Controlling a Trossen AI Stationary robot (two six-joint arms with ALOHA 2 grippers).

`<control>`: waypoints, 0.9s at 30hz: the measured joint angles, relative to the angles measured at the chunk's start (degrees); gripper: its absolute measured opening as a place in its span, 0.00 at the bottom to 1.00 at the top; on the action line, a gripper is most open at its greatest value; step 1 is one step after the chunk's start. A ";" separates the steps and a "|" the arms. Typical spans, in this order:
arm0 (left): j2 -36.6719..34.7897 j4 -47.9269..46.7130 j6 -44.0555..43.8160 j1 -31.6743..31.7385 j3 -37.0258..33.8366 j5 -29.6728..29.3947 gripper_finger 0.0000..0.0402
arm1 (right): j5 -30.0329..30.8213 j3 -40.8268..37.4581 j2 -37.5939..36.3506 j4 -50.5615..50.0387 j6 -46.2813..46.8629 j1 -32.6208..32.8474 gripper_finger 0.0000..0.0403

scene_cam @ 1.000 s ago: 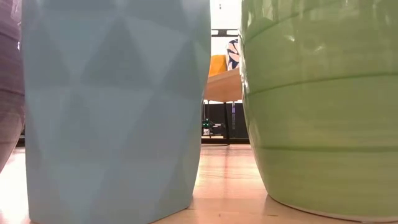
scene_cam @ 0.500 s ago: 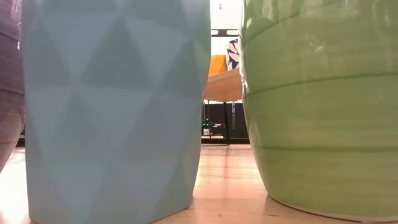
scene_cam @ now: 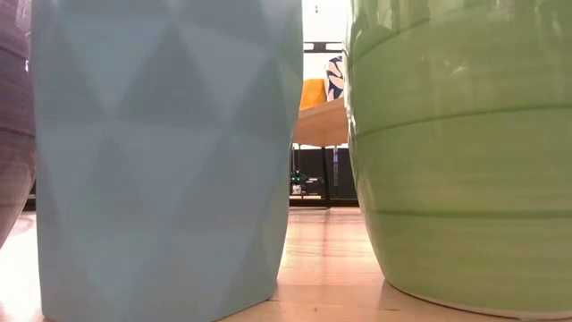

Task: Place coffee mugs
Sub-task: Put the light blue mug on the shelf

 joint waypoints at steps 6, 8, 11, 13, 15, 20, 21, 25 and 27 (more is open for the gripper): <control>0.02 5.94 1.60 2.65 -4.13 -1.22 0.40 | 0.00 0.00 0.00 0.20 0.04 -0.02 0.50; 0.04 6.66 1.86 3.35 -4.99 -1.21 0.40 | 0.00 0.00 0.00 0.30 0.28 -0.02 0.50; 0.04 7.26 1.86 4.00 -5.42 -0.51 0.36 | 0.00 0.00 0.00 0.37 0.48 -0.01 0.50; 0.04 7.60 1.84 4.32 -5.44 1.05 0.32 | -0.05 0.00 0.00 0.37 0.93 0.00 0.50; 0.04 7.98 1.84 4.40 -5.44 2.02 0.27 | -0.34 0.00 0.00 0.37 1.21 0.00 0.50; 0.00 7.98 0.15 4.35 -5.44 4.79 0.12 | -0.92 0.00 0.00 0.39 1.97 0.00 0.50; 0.05 8.06 -0.99 4.33 -5.46 5.40 0.10 | -0.92 0.00 0.00 0.39 1.97 -0.01 0.50; 0.04 8.24 -8.32 4.29 -5.41 8.07 0.08 | -1.05 0.00 0.00 0.39 1.97 0.00 0.50; 0.04 7.52 -12.33 3.84 -4.84 9.31 0.08 | -1.05 0.00 0.00 0.39 1.97 -0.02 0.50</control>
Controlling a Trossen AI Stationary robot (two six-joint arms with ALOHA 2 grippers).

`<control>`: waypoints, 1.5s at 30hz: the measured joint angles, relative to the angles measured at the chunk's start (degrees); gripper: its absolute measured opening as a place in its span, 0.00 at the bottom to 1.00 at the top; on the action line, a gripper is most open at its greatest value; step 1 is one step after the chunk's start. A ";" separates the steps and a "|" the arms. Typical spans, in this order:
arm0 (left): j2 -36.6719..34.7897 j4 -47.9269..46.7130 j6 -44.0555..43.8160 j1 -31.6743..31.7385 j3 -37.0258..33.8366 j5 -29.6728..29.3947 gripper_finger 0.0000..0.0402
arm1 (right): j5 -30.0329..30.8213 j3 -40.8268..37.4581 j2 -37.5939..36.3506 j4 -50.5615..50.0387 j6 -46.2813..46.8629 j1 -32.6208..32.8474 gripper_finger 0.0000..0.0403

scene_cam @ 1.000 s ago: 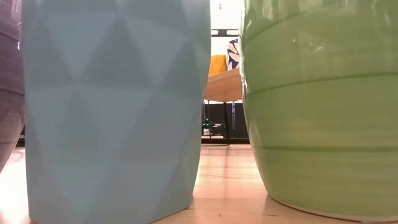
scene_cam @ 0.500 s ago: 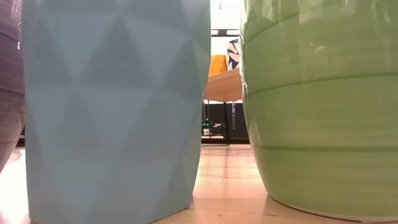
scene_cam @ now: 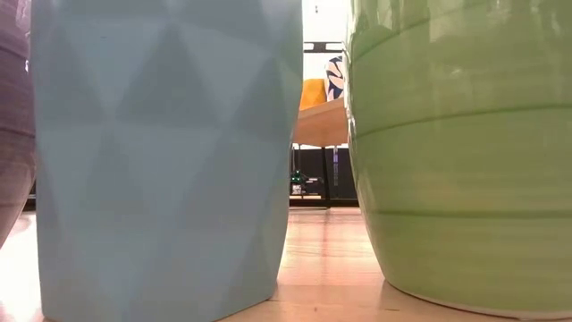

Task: Place coffee mugs
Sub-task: Put the light blue mug on the shelf

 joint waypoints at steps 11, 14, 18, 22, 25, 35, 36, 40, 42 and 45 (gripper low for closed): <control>0.04 -7.12 -23.28 -5.87 9.30 17.07 0.09 | -0.04 0.00 -0.15 0.33 -0.45 0.02 0.50; 0.04 -7.74 -26.41 -10.46 9.50 21.36 0.09 | -0.41 0.00 -0.27 0.32 -1.06 0.02 0.50; 0.59 -9.07 -32.79 -18.47 9.48 22.55 0.09 | -0.46 0.00 -0.46 0.31 -1.53 0.00 0.50; 1.04 -8.83 -40.07 -25.42 10.20 22.77 0.09 | -0.46 0.00 -0.46 0.45 -1.81 0.00 0.50; 2.56 -9.00 -45.07 -29.80 12.00 22.97 0.09 | -0.46 0.00 -0.44 1.10 -1.63 0.02 0.50; 11.72 -9.25 -52.72 -41.52 19.93 23.21 0.09 | -0.48 0.00 -0.44 0.83 -1.53 0.78 0.50; 12.83 -9.56 -53.52 -42.22 20.53 23.55 0.09 | -0.48 0.00 -0.44 0.83 -1.53 0.77 0.50; 17.32 -11.36 -53.56 -45.07 23.82 23.96 0.09 | -0.48 0.00 -0.44 0.81 -1.79 0.78 0.50; 19.48 -12.09 -53.08 -46.36 25.47 23.32 0.09 | -0.48 0.00 -0.44 0.81 -1.73 0.78 0.50; 21.75 -12.22 -51.71 -47.66 27.25 22.42 0.09 | -0.49 0.00 -0.44 0.81 -1.62 0.78 0.50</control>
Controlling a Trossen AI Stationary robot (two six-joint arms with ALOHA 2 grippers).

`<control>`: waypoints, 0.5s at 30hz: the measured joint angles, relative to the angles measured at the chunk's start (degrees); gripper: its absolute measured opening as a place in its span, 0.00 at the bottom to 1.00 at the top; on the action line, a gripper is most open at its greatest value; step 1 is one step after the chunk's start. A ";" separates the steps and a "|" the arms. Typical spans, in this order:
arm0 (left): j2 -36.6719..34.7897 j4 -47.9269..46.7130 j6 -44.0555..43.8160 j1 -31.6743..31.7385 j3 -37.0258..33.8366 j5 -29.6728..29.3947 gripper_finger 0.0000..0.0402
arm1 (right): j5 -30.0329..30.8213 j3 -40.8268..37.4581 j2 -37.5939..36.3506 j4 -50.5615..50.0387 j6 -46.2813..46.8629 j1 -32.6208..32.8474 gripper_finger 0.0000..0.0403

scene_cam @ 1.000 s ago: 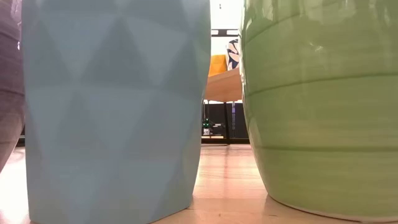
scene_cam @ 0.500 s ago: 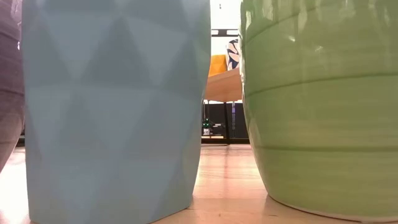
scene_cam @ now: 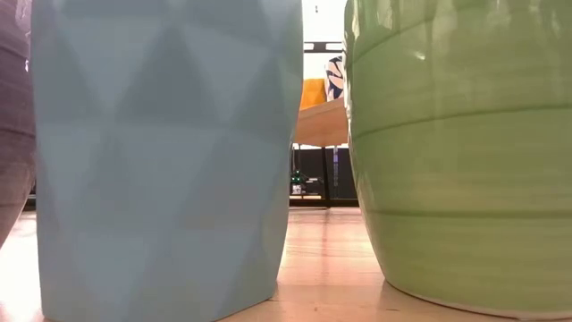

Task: Place coffee mugs
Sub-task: Put the light blue mug on the shelf

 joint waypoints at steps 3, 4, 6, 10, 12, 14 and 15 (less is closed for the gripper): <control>1.68 0.71 0.25 -0.86 0.63 -1.25 0.10 | -0.68 0.00 0.00 0.01 0.06 0.00 0.50; 2.00 0.98 0.26 -1.12 0.63 -1.36 0.10 | -0.89 0.00 0.00 0.00 0.07 0.00 0.50; 2.31 1.51 -0.28 -1.53 0.59 -1.55 0.10 | -1.01 0.00 0.00 0.00 0.07 0.00 0.50; 2.32 4.38 -4.02 -1.74 0.52 -2.45 0.10 | -1.04 0.00 0.00 0.01 0.27 0.00 0.50; 2.32 4.84 -4.35 -1.72 0.56 -3.16 0.10 | -1.04 0.00 0.00 0.02 0.29 0.00 0.50; 2.32 5.07 -4.35 -1.91 0.54 -3.92 0.12 | -1.04 0.00 0.00 0.06 0.29 0.00 0.50; 2.35 5.65 -4.31 -2.03 0.51 -4.20 0.14 | -1.04 0.00 0.00 0.11 0.29 0.00 0.50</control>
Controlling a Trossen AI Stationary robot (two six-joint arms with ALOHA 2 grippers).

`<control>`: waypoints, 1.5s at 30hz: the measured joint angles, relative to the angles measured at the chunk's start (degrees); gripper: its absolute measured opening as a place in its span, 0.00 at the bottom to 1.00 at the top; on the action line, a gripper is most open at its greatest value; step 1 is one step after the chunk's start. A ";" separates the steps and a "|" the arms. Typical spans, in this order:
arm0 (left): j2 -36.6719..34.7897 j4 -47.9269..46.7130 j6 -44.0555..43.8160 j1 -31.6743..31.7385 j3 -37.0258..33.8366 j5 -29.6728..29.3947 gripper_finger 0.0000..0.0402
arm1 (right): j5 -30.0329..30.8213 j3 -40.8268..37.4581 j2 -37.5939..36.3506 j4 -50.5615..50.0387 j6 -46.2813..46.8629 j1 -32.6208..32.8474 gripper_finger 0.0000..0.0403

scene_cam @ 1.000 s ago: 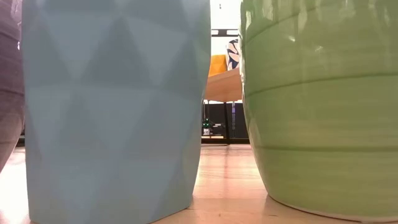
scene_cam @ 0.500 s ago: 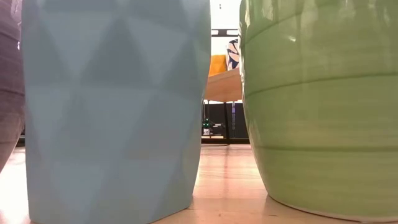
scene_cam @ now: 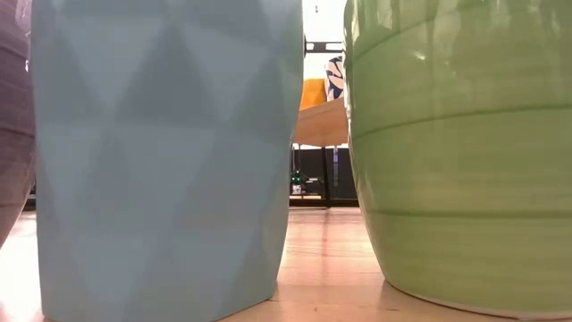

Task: Place coffee mugs
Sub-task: Put the light blue mug on the shelf

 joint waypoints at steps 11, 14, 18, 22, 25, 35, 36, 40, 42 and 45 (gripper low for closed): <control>-0.15 0.27 9.20 -0.09 3.59 -0.54 0.41 | 0.00 0.02 0.00 0.11 0.02 0.00 0.50; -0.32 -3.66 16.79 -0.64 5.65 -0.68 0.42 | 0.00 0.00 0.00 0.11 0.02 -0.01 0.50; -0.34 -9.89 28.42 -3.26 6.55 -5.05 0.40 | -0.04 0.02 0.00 0.08 0.45 0.00 0.50; -0.32 -14.39 36.93 -7.37 6.51 -13.97 0.39 | -0.26 0.02 0.00 0.11 0.46 0.00 0.50; -0.47 -15.09 42.09 -10.05 6.50 -18.63 0.39 | -0.26 0.02 0.00 0.42 0.46 0.00 0.50; -0.67 -23.65 47.63 -11.89 5.24 -20.83 0.39 | -0.42 0.02 0.00 0.87 1.31 -0.01 0.50; -0.98 -24.01 48.86 -11.98 4.49 -21.37 0.39 | -0.43 0.02 0.00 0.86 1.24 -0.01 0.50; -2.47 -22.45 54.56 -12.52 0.71 -24.60 0.39 | -0.44 0.02 0.02 1.01 1.05 -0.02 0.50; -2.85 -21.37 56.45 -12.57 -0.67 -27.32 0.39 | -0.46 0.02 0.00 1.05 1.03 -0.02 0.50; -4.64 -18.41 58.52 -12.52 -2.18 -27.74 0.39 | -0.46 0.02 0.01 1.25 0.96 -0.02 0.50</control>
